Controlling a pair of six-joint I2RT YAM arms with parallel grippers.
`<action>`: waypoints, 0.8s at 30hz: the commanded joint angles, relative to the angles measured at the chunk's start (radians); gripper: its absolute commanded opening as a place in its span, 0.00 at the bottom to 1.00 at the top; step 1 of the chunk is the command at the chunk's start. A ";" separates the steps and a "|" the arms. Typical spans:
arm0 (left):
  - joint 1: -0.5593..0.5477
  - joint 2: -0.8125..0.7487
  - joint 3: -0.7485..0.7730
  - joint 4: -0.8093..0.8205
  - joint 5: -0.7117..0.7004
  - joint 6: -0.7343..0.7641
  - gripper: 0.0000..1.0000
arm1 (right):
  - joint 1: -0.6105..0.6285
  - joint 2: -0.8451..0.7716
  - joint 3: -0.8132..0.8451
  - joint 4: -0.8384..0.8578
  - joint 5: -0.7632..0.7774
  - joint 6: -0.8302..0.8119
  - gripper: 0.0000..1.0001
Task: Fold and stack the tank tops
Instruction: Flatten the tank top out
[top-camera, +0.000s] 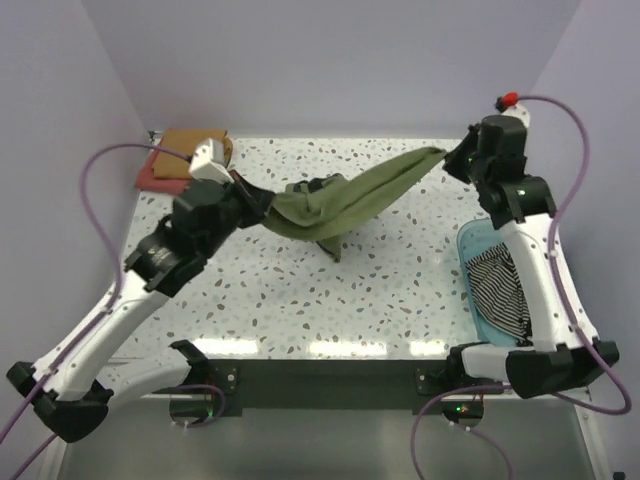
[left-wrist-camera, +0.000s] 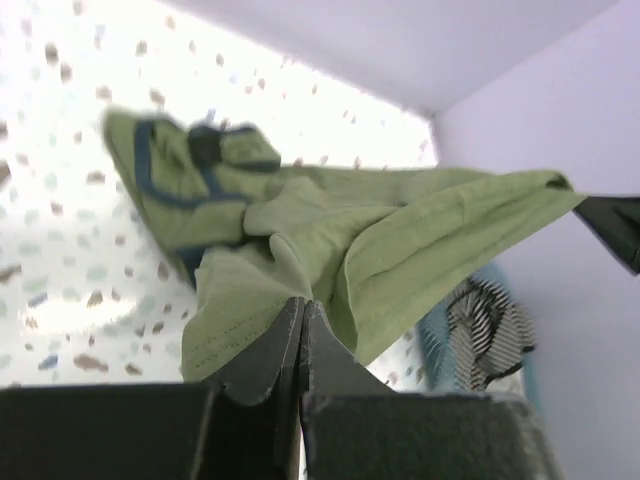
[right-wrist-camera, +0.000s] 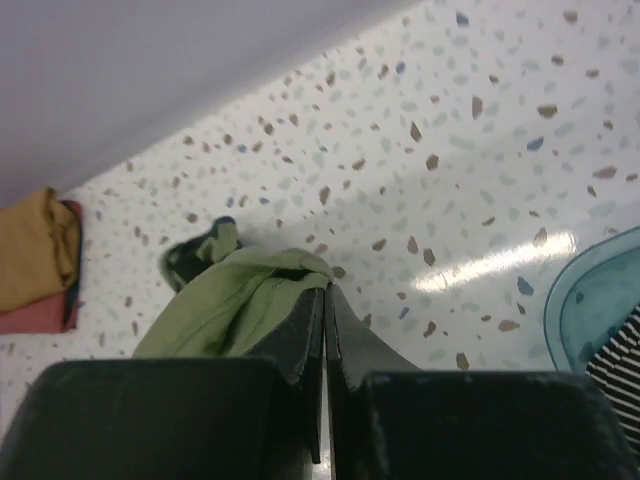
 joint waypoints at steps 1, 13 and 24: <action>0.005 -0.044 0.270 -0.129 -0.135 0.157 0.00 | -0.007 -0.125 0.207 -0.055 -0.009 -0.055 0.00; 0.005 0.154 0.883 -0.189 -0.184 0.326 0.00 | -0.007 -0.141 0.701 -0.085 -0.067 -0.143 0.00; 0.275 0.364 0.766 0.142 0.109 0.322 0.00 | -0.007 0.113 0.500 0.187 -0.169 -0.095 0.00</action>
